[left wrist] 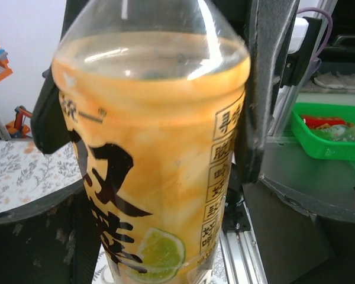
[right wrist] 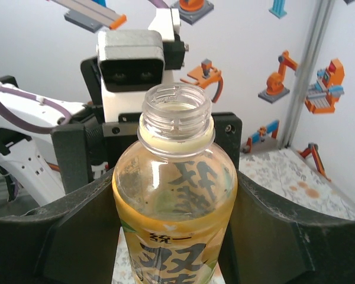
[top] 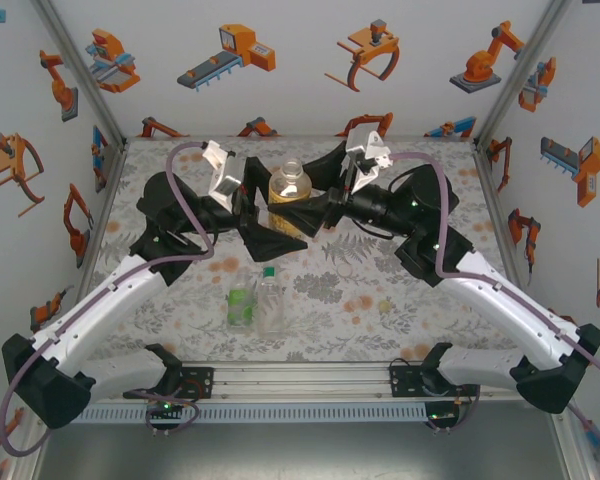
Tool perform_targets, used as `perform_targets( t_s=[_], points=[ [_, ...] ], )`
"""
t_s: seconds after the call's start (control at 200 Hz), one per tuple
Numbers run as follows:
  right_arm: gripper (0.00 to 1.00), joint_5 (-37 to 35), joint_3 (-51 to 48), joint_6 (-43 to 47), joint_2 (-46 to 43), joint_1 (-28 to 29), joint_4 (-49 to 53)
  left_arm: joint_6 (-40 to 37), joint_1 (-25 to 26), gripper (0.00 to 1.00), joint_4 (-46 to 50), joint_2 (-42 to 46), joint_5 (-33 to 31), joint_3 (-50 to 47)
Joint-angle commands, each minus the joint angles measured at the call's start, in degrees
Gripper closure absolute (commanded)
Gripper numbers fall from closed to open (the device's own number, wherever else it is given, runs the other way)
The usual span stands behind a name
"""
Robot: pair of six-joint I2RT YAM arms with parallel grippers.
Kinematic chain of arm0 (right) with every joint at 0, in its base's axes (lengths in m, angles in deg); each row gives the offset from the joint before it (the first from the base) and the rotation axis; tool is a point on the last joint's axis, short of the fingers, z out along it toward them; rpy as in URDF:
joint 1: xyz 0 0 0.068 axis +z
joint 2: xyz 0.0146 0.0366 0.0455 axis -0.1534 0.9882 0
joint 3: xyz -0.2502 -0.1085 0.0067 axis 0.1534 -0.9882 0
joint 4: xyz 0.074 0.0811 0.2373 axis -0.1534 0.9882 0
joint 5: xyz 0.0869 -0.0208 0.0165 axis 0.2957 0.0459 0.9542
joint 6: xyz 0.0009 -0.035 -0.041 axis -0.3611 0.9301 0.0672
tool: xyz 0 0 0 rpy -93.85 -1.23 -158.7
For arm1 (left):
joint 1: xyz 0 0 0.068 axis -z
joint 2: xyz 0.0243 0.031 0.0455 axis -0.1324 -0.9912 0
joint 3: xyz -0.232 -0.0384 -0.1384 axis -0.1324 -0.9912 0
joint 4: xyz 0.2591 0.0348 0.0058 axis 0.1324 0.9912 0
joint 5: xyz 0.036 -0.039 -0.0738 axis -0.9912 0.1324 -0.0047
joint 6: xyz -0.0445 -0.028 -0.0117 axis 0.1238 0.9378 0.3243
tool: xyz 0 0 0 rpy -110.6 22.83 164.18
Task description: Screw on the bottle caps
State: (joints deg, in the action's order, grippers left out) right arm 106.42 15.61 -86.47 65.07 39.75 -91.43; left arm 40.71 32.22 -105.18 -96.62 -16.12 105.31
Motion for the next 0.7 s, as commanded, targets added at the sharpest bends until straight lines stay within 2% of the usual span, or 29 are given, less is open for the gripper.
perform_targets(
  t_s=[0.0, 0.386, 0.581, 0.696],
  points=[
    [0.73, 2.04, 2.69, -1.45, -0.33, 0.11, -6.29, 0.25, 0.30, 0.22, -2.66, -0.89, 1.92, 2.07],
    [0.74, 1.73, 2.25, -2.80, -1.91, 0.11, -7.02, -0.75, 0.63, 0.36, -0.35, -1.06, 2.43, 2.81],
    [0.74, 0.77, 1.41, -2.98, -2.34, 0.11, -6.26, -1.56, 1.39, 0.47, 1.60, -0.60, 2.61, 3.28],
    [0.68, 0.12, 1.06, -3.16, -2.68, 0.07, -5.61, -2.79, 1.56, 0.51, 3.71, -0.22, 2.61, 3.53]
  ],
)
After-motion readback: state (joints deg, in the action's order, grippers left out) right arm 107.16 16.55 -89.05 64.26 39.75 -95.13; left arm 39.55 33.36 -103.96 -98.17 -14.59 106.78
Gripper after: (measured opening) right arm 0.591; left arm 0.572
